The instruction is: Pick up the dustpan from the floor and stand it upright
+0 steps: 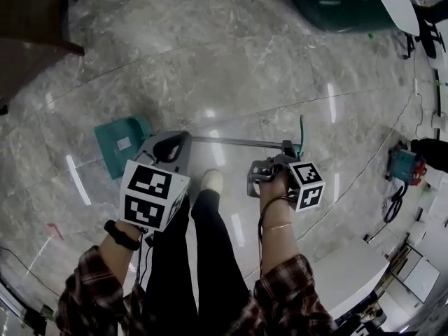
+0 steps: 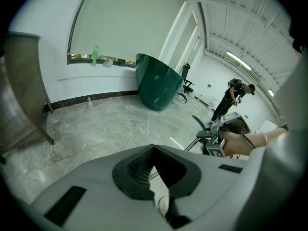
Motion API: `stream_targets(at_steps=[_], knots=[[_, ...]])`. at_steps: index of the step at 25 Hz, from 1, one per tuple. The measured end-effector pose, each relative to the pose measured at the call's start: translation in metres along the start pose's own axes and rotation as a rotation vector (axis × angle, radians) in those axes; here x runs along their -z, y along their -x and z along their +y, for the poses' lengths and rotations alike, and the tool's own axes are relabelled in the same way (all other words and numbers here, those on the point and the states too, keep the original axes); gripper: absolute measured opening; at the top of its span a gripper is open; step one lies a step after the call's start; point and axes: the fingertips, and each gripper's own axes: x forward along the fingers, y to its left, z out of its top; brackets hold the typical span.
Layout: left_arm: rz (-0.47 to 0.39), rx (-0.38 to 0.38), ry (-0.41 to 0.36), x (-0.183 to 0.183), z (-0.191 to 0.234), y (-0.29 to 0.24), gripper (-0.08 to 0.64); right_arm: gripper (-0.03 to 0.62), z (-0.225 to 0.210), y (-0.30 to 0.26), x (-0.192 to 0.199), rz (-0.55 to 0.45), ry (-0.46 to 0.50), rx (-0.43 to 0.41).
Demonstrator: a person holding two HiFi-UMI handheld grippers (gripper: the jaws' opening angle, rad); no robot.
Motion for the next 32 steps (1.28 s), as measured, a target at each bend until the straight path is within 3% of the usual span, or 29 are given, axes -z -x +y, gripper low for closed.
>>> stream_targets(at_steps=[7, 10, 17, 21, 26, 32], knots=[[-0.114, -0.112, 0.134, -0.037, 0.025, 0.09, 0.0, 0.106, 0.099, 0.068, 0.032, 0.105, 0.161, -0.12], [-0.134, -0.176, 0.211, -0.028, 0.033, 0.132, 0.0, 0.106, 0.123, 0.098, 0.063, 0.167, 0.305, -0.176], [-0.22, -0.255, 0.243, -0.026, 0.05, 0.224, 0.001, 0.106, 0.181, 0.168, 0.158, 0.301, 0.591, -0.347], [-0.254, -0.273, 0.299, -0.027, 0.04, 0.253, 0.0, 0.106, 0.192, 0.191, 0.187, 0.381, 0.672, -0.372], [-0.292, -0.295, 0.317, -0.037, 0.029, 0.285, 0.001, 0.107, 0.196, 0.217, 0.214, 0.479, 0.758, -0.407], [-0.315, -0.301, 0.313, -0.042, 0.019, 0.307, 0.0, 0.117, 0.19, 0.252, 0.259, 0.664, 0.918, -0.465]])
